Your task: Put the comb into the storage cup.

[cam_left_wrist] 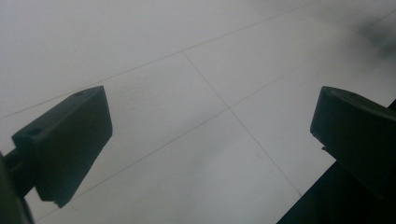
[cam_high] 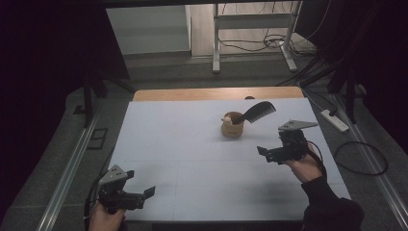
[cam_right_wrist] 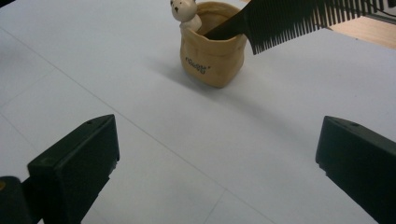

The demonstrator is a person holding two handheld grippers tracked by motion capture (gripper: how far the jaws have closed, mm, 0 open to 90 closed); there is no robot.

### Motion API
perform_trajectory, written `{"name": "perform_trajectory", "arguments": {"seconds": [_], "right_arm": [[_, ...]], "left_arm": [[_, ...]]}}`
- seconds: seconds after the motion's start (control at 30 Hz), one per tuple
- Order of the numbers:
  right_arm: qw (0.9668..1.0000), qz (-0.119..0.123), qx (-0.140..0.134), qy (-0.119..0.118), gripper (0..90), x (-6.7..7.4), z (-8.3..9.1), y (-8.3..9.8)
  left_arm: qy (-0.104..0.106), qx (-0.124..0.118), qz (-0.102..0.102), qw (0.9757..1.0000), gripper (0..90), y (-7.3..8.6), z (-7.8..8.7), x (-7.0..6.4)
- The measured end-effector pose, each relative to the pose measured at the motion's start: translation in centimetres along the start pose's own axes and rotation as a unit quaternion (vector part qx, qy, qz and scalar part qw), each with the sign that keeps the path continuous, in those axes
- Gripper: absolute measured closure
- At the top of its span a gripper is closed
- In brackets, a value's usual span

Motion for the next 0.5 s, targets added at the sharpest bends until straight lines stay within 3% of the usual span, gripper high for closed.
{"name": "perform_trajectory", "arguments": {"seconds": [0.5], "right_arm": [[1.0000,0.004,0.004,0.001,0.0,0.6,1.2,1.8]], "left_arm": [[0.001,-0.001,0.002,1.0000,0.0,0.0,0.0,0.0]]}}
Point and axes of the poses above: each handheld gripper's, and its own axes: z roughly backward along the jaws, y roughly out of its underside, x roughly to its left, the point moved 6 cm from there along -z, roughly forward along the jaws, and after that the axes turned 2 degrees about -x, right-handed, at the moved point
